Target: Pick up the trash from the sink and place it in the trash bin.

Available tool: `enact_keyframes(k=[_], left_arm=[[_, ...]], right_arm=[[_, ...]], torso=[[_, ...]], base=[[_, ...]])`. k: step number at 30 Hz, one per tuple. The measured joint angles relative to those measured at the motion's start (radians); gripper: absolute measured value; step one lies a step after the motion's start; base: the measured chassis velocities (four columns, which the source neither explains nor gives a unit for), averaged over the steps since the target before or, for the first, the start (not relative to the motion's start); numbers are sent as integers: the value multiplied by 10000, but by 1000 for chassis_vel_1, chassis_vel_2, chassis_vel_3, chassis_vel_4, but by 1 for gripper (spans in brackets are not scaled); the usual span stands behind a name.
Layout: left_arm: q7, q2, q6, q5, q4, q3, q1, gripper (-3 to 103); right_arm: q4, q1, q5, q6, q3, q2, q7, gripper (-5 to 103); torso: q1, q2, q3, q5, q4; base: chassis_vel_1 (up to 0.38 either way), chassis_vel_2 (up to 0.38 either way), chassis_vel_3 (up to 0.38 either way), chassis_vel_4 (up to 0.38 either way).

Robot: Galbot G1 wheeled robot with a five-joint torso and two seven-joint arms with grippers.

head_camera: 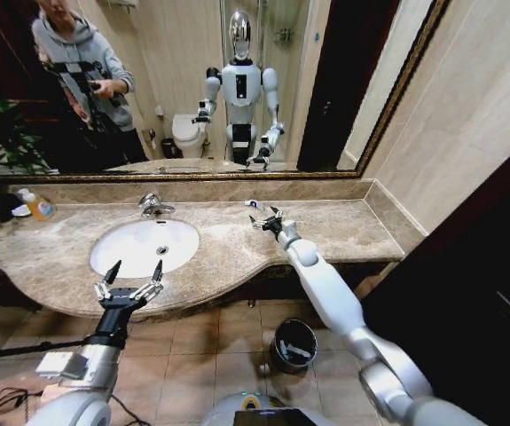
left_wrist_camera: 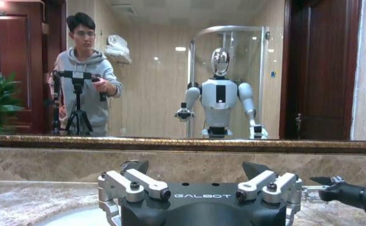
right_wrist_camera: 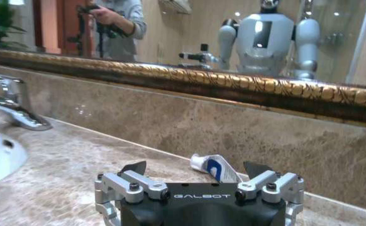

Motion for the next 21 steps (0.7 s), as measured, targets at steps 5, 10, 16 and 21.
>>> enact_keyframes(k=[5,10,16,21], left_arm=[[0,0,0,0,0,0,0,100],[0,0,0,0,0,0,-1,100],[0,0,0,0,0,0,0,100],[0,0,0,0,0,0,0,100]], right_arm=[[-479,202,-151,-1,298,190,156,100],[-1414,449,-747,467,937,255,166,100],[-2288,848,-712,666,1044,531,40,100],[-2701,1164,-684,866,1033,866,49,100]], torso=[[0,0,-1,0,-1],[0,0,0,0,-5],[0,0,0,1,-3],[-1,1,-1,1,-1]], base=[[0,0,0,0],[0,0,0,0],[0,0,0,0],[0,0,0,0]])
